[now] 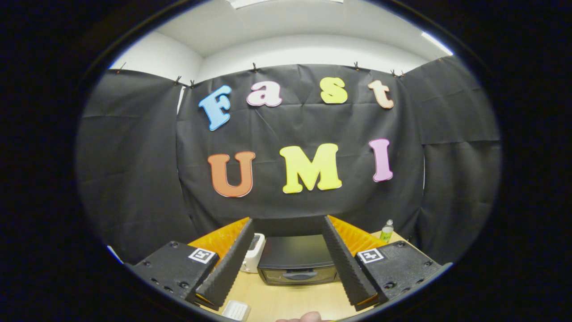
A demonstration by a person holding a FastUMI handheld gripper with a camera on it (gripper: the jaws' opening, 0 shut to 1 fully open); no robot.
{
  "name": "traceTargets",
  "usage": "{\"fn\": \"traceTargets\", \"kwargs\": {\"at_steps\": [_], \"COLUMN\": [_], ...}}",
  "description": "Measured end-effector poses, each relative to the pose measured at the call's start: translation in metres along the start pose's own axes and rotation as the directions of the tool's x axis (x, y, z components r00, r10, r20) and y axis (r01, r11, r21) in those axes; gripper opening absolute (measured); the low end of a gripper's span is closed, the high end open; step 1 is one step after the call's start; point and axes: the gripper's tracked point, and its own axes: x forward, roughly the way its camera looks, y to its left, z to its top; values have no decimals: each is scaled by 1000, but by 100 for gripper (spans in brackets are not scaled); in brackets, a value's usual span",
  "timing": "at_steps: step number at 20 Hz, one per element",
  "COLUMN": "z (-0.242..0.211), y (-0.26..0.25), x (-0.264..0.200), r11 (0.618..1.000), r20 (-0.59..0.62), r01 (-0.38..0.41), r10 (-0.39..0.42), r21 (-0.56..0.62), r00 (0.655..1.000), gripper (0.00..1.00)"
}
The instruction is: Open the toaster oven, put the food inside, and close the toaster oven door.
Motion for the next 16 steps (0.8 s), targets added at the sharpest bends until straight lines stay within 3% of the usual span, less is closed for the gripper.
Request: {"fn": "traceTargets", "kwargs": {"at_steps": [16], "z": [-12], "y": [2], "x": [24], "r11": [999], "r20": [-39], "r01": [-7], "r10": [9], "r21": [44], "r00": [999], "gripper": [100]}}
